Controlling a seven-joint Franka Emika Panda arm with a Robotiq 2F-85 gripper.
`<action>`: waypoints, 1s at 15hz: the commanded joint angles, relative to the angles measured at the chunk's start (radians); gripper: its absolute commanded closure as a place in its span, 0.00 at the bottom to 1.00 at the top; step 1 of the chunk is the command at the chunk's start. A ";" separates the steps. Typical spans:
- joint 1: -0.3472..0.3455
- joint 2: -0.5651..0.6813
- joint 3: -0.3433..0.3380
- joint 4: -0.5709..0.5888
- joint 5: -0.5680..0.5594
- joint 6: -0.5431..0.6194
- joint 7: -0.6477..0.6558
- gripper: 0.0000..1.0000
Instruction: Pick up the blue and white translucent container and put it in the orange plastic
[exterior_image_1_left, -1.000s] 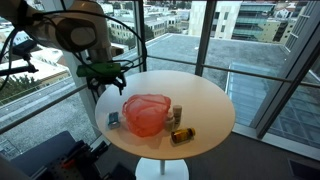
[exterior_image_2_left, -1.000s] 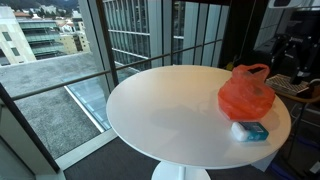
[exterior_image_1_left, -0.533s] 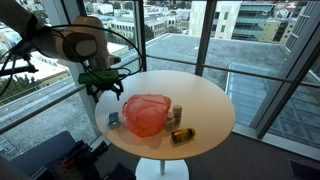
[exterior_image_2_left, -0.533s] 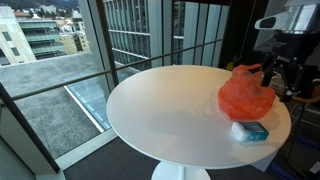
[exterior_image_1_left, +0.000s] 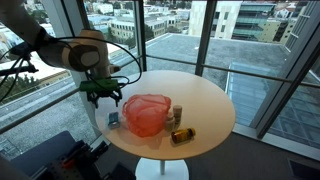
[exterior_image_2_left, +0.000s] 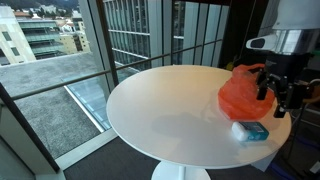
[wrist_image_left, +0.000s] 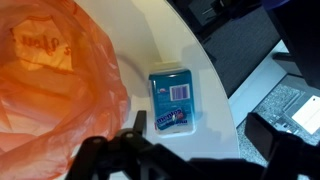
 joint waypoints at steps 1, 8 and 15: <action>-0.016 -0.001 0.016 0.001 0.003 -0.003 -0.002 0.00; -0.013 0.085 0.038 0.014 0.005 0.096 0.000 0.00; -0.042 0.218 0.072 0.037 -0.012 0.279 0.006 0.00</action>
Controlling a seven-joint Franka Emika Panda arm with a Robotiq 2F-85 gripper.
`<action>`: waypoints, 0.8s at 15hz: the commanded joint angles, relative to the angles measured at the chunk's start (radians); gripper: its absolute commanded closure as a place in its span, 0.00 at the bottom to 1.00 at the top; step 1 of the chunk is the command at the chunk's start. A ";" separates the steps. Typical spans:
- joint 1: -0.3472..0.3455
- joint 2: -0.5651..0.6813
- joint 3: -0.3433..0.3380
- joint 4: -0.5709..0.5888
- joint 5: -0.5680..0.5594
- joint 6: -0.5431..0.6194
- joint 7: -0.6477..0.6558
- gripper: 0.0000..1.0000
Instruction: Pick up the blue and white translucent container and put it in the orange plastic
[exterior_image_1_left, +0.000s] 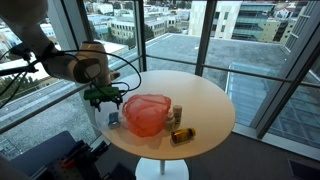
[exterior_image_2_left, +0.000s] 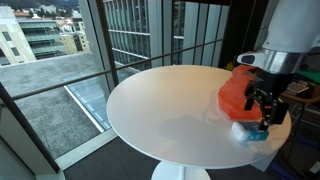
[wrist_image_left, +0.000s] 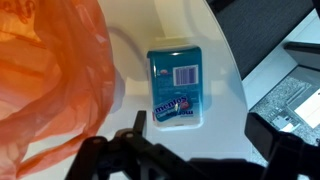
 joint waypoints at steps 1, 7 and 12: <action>-0.039 0.079 0.032 0.036 -0.022 0.077 0.014 0.00; -0.083 0.165 0.060 0.064 -0.064 0.147 0.024 0.00; -0.109 0.200 0.081 0.077 -0.093 0.148 0.031 0.00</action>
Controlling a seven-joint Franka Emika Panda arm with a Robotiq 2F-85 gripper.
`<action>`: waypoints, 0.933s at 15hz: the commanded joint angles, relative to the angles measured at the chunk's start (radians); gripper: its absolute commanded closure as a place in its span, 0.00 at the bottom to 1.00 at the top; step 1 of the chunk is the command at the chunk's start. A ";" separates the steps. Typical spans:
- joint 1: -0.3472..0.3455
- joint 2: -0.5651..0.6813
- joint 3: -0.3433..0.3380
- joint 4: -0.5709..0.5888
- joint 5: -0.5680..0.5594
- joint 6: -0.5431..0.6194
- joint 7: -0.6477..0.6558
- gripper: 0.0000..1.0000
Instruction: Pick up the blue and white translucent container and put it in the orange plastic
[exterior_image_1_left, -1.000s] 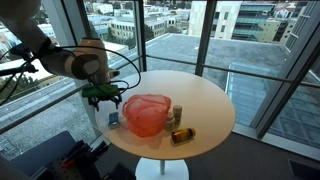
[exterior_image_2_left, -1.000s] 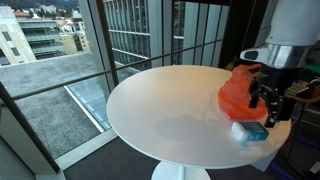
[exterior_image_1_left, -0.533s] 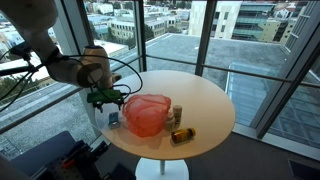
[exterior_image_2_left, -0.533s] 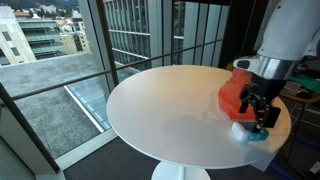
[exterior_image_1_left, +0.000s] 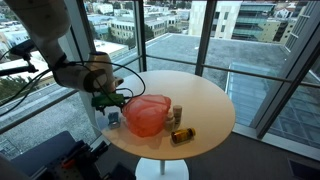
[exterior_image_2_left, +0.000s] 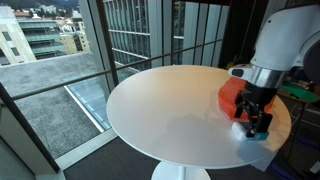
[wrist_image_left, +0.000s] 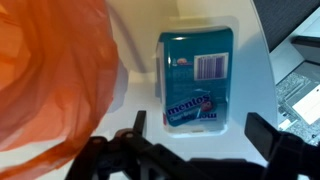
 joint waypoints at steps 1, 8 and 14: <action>-0.036 0.028 0.032 0.021 -0.036 0.004 0.029 0.00; -0.029 0.038 0.031 0.027 -0.073 0.006 0.055 0.44; -0.072 -0.009 0.085 0.030 -0.038 -0.032 0.031 0.58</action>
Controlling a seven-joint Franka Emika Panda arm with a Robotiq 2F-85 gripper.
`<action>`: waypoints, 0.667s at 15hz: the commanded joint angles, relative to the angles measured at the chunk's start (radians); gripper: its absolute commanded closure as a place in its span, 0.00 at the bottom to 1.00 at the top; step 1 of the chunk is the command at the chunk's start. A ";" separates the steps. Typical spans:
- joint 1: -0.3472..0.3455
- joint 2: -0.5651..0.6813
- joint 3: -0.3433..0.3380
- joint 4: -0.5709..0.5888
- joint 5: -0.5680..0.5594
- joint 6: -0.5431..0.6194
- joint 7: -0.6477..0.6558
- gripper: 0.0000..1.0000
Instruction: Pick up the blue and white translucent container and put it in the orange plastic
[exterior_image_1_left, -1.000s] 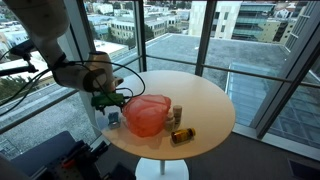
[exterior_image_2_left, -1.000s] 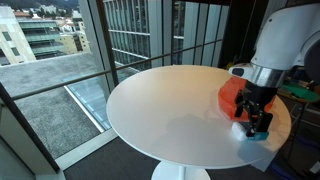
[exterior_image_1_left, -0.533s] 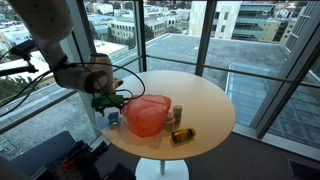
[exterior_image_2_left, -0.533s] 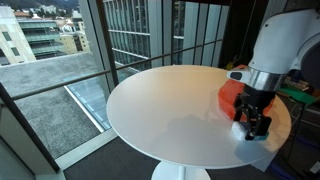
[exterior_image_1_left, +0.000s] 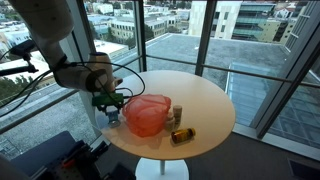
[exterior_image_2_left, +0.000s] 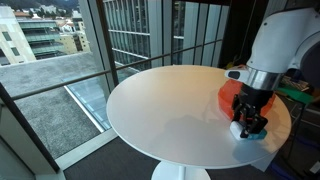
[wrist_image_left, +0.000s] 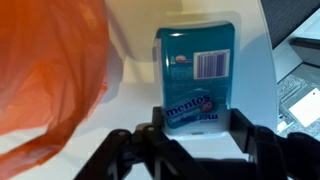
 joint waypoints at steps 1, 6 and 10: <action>-0.060 -0.047 0.067 0.009 0.025 -0.046 -0.007 0.58; -0.088 -0.106 0.112 0.034 0.082 -0.143 -0.031 0.58; -0.066 -0.169 0.089 0.069 0.112 -0.269 -0.045 0.58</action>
